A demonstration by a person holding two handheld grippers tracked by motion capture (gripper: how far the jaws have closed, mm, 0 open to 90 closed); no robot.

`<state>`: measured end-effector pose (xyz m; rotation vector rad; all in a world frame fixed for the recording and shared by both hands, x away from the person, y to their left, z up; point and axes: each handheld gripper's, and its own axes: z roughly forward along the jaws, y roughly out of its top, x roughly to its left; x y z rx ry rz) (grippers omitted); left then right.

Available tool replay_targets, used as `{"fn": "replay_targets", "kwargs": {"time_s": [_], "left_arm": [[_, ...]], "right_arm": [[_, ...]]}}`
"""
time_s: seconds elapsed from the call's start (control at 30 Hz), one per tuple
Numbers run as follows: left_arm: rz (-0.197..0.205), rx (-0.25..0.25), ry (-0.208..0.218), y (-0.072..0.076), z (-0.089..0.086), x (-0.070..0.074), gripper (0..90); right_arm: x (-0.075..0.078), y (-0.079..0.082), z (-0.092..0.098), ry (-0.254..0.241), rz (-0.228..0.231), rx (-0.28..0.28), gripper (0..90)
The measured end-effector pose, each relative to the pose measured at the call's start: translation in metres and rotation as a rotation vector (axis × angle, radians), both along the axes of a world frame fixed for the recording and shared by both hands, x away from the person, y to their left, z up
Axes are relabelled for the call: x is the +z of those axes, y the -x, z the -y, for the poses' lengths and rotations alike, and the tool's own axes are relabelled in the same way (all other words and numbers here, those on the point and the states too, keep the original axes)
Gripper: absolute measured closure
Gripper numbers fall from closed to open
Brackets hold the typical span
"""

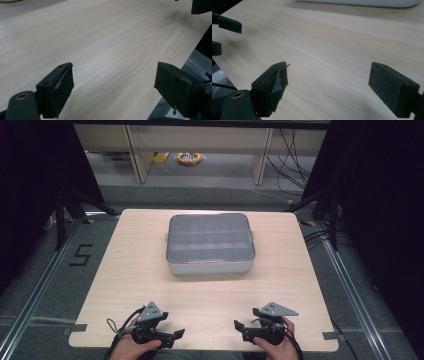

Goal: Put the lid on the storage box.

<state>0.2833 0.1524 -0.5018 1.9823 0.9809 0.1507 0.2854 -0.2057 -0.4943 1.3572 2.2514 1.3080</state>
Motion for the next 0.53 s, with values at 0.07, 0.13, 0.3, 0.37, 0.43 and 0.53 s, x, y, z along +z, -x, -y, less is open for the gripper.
{"fn": "replay_targets", "kwargs": {"time_s": [0.07, 0.13, 0.3, 0.37, 0.43, 0.53], "left_arm": [[-0.005, 0.001, -0.006, 0.003, -0.001, 0.000, 14.6], [-0.010, -0.003, -0.015, 0.006, -0.001, 0.001, 14.7], [-0.018, -0.024, -0.046, 0.011, -0.006, 0.001, 14.6], [-0.027, -0.002, -0.022, 0.012, -0.005, 0.000, 14.6], [-0.020, 0.001, -0.016, 0.011, -0.007, 0.000, 14.6], [-0.022, 0.018, 0.000, 0.010, -0.007, 0.000, 14.6]], "right_arm": [[-0.001, 0.003, 0.001, 0.025, 0.014, 0.013, 16.7], [-0.001, 0.008, 0.001, 0.025, -0.002, 0.021, 16.7], [-0.003, 0.019, -0.001, 0.044, -0.036, 0.034, 16.7], [-0.003, 0.020, 0.000, 0.055, -0.030, 0.048, 16.7], [-0.003, 0.022, 0.001, 0.055, -0.032, 0.047, 16.7], [-0.004, 0.022, 0.003, 0.069, -0.025, 0.038, 16.7]]}}
